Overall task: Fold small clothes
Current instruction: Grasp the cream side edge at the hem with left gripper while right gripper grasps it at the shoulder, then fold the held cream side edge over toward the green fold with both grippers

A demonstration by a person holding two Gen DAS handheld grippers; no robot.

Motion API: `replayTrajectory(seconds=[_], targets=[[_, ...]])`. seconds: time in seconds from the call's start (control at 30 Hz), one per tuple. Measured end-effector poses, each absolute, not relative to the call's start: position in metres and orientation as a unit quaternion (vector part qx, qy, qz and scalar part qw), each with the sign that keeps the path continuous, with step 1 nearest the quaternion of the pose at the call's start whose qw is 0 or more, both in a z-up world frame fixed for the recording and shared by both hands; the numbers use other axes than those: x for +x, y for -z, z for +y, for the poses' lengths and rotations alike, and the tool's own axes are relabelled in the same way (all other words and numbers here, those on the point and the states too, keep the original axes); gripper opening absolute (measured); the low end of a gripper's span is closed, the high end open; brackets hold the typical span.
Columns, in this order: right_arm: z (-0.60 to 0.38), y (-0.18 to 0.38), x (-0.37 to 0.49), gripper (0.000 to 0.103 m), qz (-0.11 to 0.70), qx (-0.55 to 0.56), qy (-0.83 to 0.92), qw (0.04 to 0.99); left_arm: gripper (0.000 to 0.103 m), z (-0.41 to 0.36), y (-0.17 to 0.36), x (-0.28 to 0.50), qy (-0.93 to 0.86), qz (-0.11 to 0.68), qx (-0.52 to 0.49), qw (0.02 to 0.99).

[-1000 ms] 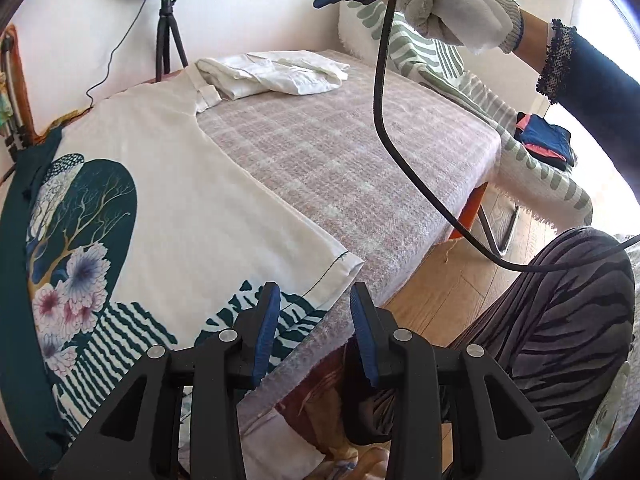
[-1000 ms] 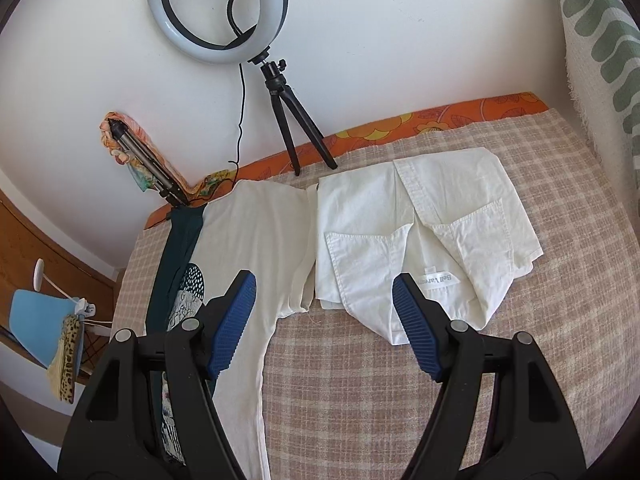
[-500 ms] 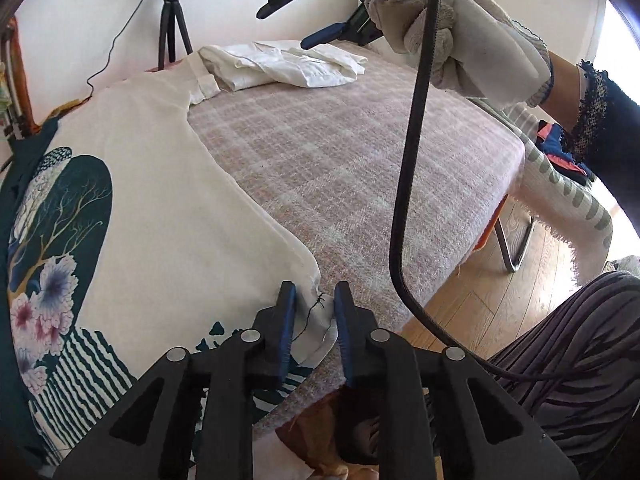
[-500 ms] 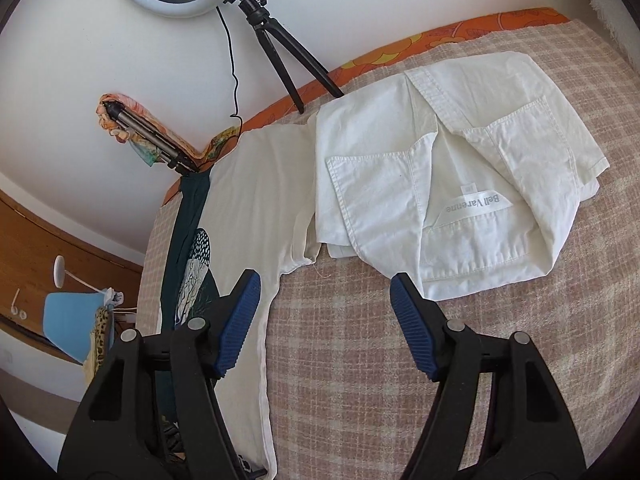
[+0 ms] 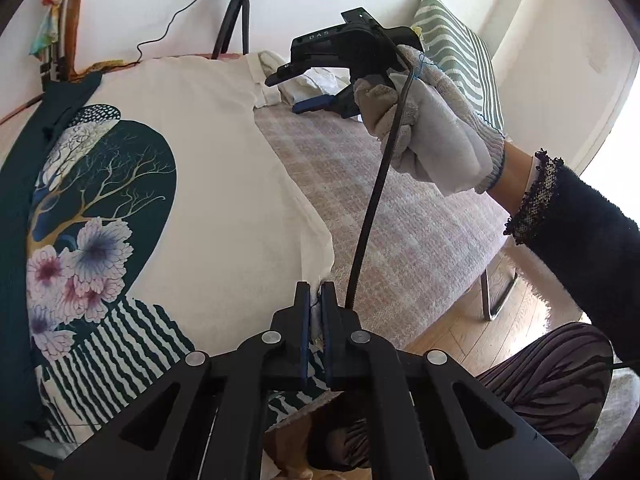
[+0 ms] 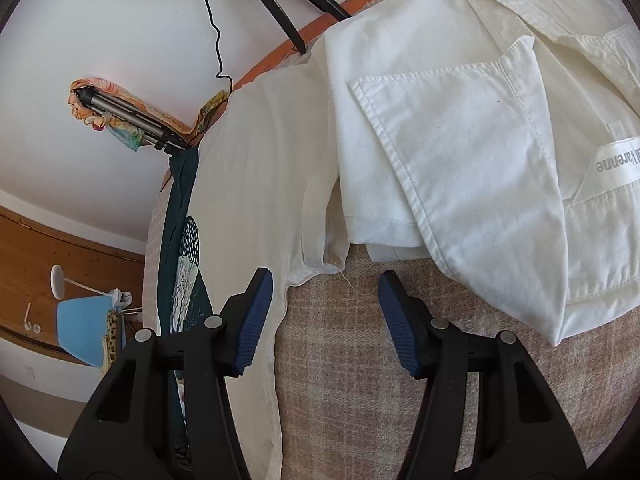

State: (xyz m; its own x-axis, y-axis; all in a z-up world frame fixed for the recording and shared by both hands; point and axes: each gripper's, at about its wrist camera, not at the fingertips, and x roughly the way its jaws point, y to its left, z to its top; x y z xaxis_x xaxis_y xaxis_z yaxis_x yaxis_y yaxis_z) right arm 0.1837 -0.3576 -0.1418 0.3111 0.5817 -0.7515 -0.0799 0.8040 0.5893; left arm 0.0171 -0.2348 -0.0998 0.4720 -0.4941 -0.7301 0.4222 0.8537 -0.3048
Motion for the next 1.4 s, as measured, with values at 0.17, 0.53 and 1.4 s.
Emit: replayTrajectory(seconds=[0.17,0.53,1.4], targets=[[-0.346,0.142,0.196,0.043,0.549,0.242,-0.204,0.774,0.004,-0.231,0.099,0.013,0.269,0.434,-0.052,0.858],[-0.320,0.130,0.209,0.007,0.545,0.213,-0.164,0.794,0.004,-0.203,0.100,0.012,0.257,0.424,-0.080,0.865],[-0.308,0.129,0.200,0.064,0.567,0.233,-0.090,0.785,0.003,-0.155,0.111,0.005,0.263,0.411,-0.129,0.864]])
